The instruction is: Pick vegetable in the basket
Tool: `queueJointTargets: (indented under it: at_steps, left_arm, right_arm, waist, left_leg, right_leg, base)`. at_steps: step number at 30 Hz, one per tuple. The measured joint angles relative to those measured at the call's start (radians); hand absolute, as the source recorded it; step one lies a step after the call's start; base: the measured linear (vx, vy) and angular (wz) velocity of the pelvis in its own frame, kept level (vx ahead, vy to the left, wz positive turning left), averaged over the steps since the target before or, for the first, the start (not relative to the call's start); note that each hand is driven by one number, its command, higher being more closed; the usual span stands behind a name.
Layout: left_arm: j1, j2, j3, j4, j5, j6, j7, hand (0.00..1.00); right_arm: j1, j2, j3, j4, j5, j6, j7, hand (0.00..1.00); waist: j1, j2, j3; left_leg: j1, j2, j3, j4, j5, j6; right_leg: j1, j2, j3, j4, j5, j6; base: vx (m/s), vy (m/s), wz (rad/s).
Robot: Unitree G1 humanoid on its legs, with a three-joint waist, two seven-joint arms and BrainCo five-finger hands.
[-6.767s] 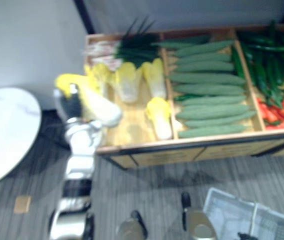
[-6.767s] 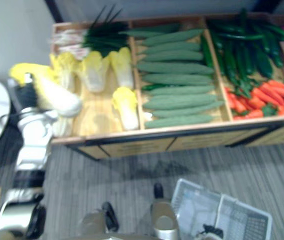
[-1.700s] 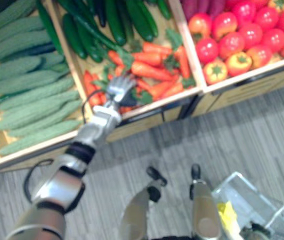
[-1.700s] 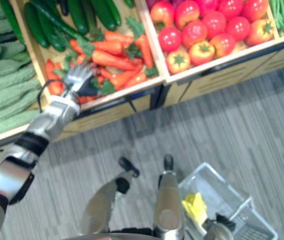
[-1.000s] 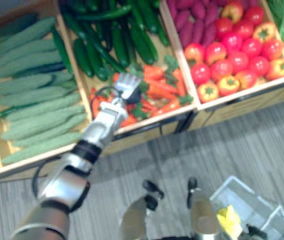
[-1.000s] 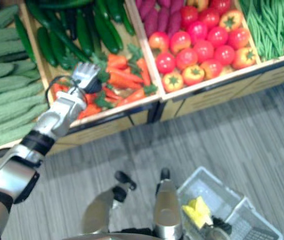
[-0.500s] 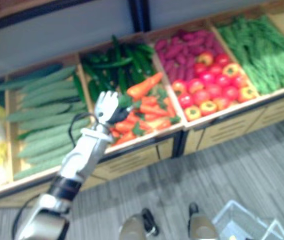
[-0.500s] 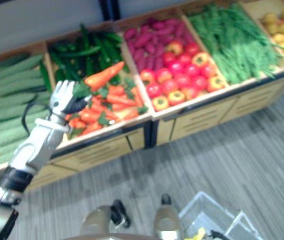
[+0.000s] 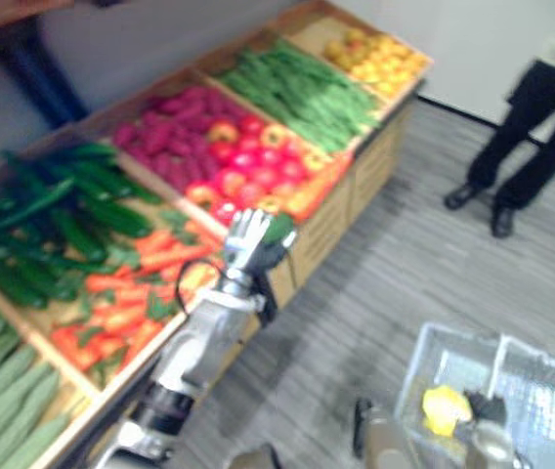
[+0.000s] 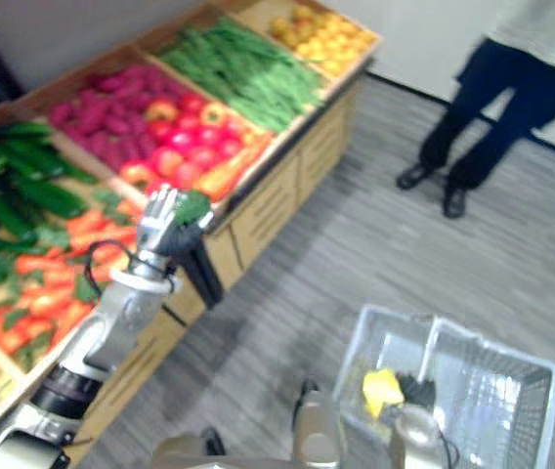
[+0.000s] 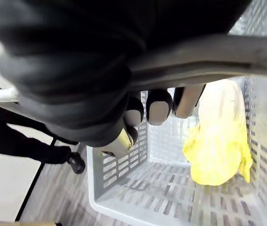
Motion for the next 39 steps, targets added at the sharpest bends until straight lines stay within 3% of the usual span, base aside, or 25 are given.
queueJointTargets:
  at_steps: [1,2,3,4,5,6,7,8,9,10,11,13,16,17,19,22,24,30,39]
  left_arm:
    - [0.038,-0.010,0.008,-0.009,-0.025,-0.003,0.000,1.00]
    - [0.065,-0.009,0.022,-0.022,-0.035,-0.018,-0.001,1.00]
    - [0.066,-0.021,0.030,-0.026,-0.037,-0.030,-0.001,1.00]
    - [0.074,-0.041,0.046,-0.025,-0.061,-0.038,-0.001,1.00]
    - [0.086,-0.060,0.049,-0.025,-0.071,-0.038,-0.001,1.00]
    - [0.114,-0.095,0.051,-0.023,-0.074,-0.038,0.001,1.00]
    - [0.144,-0.123,0.048,-0.009,-0.074,-0.038,-0.006,1.00]
    - [0.164,-0.135,0.049,-0.008,-0.076,-0.038,-0.009,1.00]
    - [0.199,-0.151,0.049,-0.008,-0.103,-0.039,-0.009,1.00]
    - [0.225,-0.162,0.043,-0.006,-0.114,-0.041,-0.008,1.00]
    - [0.233,-0.162,0.037,-0.003,-0.114,-0.044,-0.008,1.00]
    - [0.249,-0.164,0.015,0.026,-0.115,-0.062,-0.008,1.00]
    - [0.286,-0.167,-0.004,0.029,-0.114,-0.068,-0.008,1.00]
    - [0.289,-0.167,-0.011,0.032,-0.114,-0.068,-0.008,1.00]
    - [0.288,-0.165,-0.058,0.073,-0.113,-0.071,-0.019,1.00]
    - [0.289,-0.156,-0.113,0.149,-0.113,-0.070,-0.058,1.00]
    - [0.289,-0.156,-0.135,0.181,-0.112,-0.069,-0.082,1.00]
    - [0.269,-0.144,-0.182,0.243,-0.110,-0.067,-0.120,1.00]
    - [0.200,-0.136,-0.303,0.373,-0.090,-0.067,-0.159,1.00]
  right_arm:
    - [-0.036,-0.001,0.039,-0.003,-0.002,0.000,-0.003,1.00]
    - [-0.065,0.006,0.079,-0.006,-0.007,0.000,-0.003,1.00]
    - [-0.074,0.007,0.103,-0.019,-0.009,-0.001,-0.004,1.00]
    - [-0.094,0.007,0.132,-0.022,-0.018,-0.002,-0.002,1.00]
    - [-0.101,0.007,0.141,-0.024,-0.030,-0.002,-0.001,1.00]
    - [-0.121,0.004,0.160,-0.035,-0.046,-0.001,-0.001,1.00]
    - [-0.127,0.001,0.199,-0.049,-0.046,0.006,0.001,1.00]
    - [-0.131,0.000,0.229,-0.051,-0.046,0.013,0.005,1.00]
    - [-0.142,0.001,0.291,-0.052,-0.046,0.025,0.021,1.00]
    - [-0.144,0.001,0.337,-0.063,-0.046,0.031,0.033,1.00]
    - [-0.144,0.001,0.348,-0.073,-0.047,0.031,0.039,1.00]
    - [-0.146,-0.020,0.376,-0.115,-0.058,0.031,0.040,1.00]
    - [-0.163,-0.023,0.371,-0.123,-0.076,0.030,0.036,1.00]
    - [-0.167,-0.024,0.370,-0.124,-0.076,0.030,0.035,1.00]
    - [-0.175,-0.024,0.368,-0.136,-0.076,0.030,0.036,1.00]
    - [-0.174,-0.016,0.373,-0.181,-0.076,0.030,0.039,1.00]
    - [-0.173,-0.015,0.375,-0.205,-0.074,0.030,0.043,1.00]
    - [-0.165,-0.015,0.422,-0.320,0.003,0.026,0.084,1.00]
    - [-0.161,0.002,0.593,-0.327,0.003,-0.002,0.172,1.00]
  waist:
    - [0.002,0.012,-0.006]
    - [0.010,0.029,-0.019]
    - [0.010,0.038,-0.018]
    - [0.019,0.009,-0.025]
    - [0.022,0.010,-0.025]
    - [0.029,0.038,-0.015]
    - [0.025,0.071,-0.013]
    - [0.028,0.085,-0.013]
    - [0.049,0.100,-0.012]
    - [0.061,0.101,-0.012]
    - [0.066,0.100,-0.012]
    - [0.070,0.095,-0.009]
    - [0.073,0.094,-0.009]
    - [0.073,0.096,-0.010]
    - [0.075,0.101,-0.015]
    - [0.075,0.071,-0.021]
    - [0.075,0.072,-0.021]
    - [0.073,0.071,-0.022]
    - [0.076,0.054,-0.036]
  left_leg:
    - [0.030,0.023,0.046,-0.020,0.001,0.002]
    - [0.072,0.061,0.127,-0.060,-0.004,-0.002]
    - [0.080,0.061,0.162,-0.073,-0.018,-0.026]
    - [0.098,0.042,0.218,-0.064,-0.025,-0.035]
    - [0.105,0.039,0.242,-0.054,-0.028,-0.041]
    - [0.111,0.068,0.282,-0.002,-0.048,-0.058]
    - [0.100,0.129,0.303,0.104,-0.052,-0.056]
    - [0.093,0.179,0.310,0.185,-0.048,-0.049]
    - [0.067,0.271,0.277,0.364,-0.024,0.017]
    - [0.022,0.297,0.155,0.490,-0.020,0.057]
    - [-0.012,0.279,0.070,0.514,-0.026,0.044]
    - [-0.095,0.124,-0.209,0.439,-0.070,-0.032]
    - [-0.077,-0.003,-0.356,0.139,-0.071,-0.040]
    - [-0.072,-0.015,-0.370,0.086,-0.055,-0.032]
    - [-0.057,-0.021,-0.372,-0.023,0.050,-0.017]
    - [-0.031,-0.063,-0.368,-0.127,0.104,-0.003]
    - [-0.016,-0.085,-0.365,-0.174,0.127,0.009]
    - [-0.003,-0.114,-0.342,-0.212,0.138,0.024]
    - [0.011,-0.126,-0.315,-0.256,0.152,0.036]
  right_leg:
    - [0.007,0.032,-0.063,-0.025,0.046,-0.047]
    - [0.032,0.079,-0.109,-0.131,0.051,-0.018]
    - [0.032,0.057,-0.173,-0.080,-0.004,-0.048]
    - [0.021,-0.029,-0.235,0.081,-0.153,-0.036]
    - [0.027,-0.055,-0.244,0.108,-0.187,-0.003]
    - [0.032,-0.034,-0.242,0.096,-0.211,0.015]
    - [0.045,0.031,-0.199,0.048,-0.191,-0.004]
    - [0.064,0.072,-0.177,0.014,-0.177,-0.014]
    - [0.105,0.152,-0.118,-0.057,-0.152,-0.028]
    - [0.144,0.208,-0.063,-0.112,-0.136,-0.026]
    - [0.163,0.221,-0.046,-0.136,-0.130,-0.026]
    - [0.206,0.242,0.040,-0.210,-0.092,-0.021]
    - [0.260,0.251,0.107,-0.270,-0.062,-0.013]
    - [0.265,0.255,0.115,-0.275,-0.061,-0.011]
    - [0.283,0.274,0.120,-0.291,-0.060,-0.009]
    - [0.277,0.241,0.120,-0.306,-0.042,0.005]
    - [0.277,0.225,0.122,-0.323,-0.031,0.017]
    - [0.299,0.207,0.143,-0.399,0.014,0.039]
    - [0.309,0.206,0.173,-0.459,0.056,0.043]
  base:
    - [-0.06,-0.065,-2.06]
    - [-0.06,-0.127,-1.79]
    - [0.00,-0.100,-1.55]
    - [0.02,-0.103,-1.04]
    - [0.04,-0.139,-1.27]
    - [0.08,-0.187,-1.14]
    - [0.11,-0.224,-1.14]
    - [0.12,-0.210,-1.38]
    - [0.11,-0.200,-1.81]
    - [0.10,-0.161,-1.82]
    - [0.10,-0.089,-1.52]
    - [0.11,-0.032,-1.13]
    - [0.11,0.037,-0.77]
    - [0.07,0.086,-0.32]
    - [0.06,0.111,-0.11]
    - [0.08,0.121,0.09]
    - [0.07,0.142,0.07]
    - [0.05,0.129,-0.08]
    - [-0.02,0.041,-0.09]
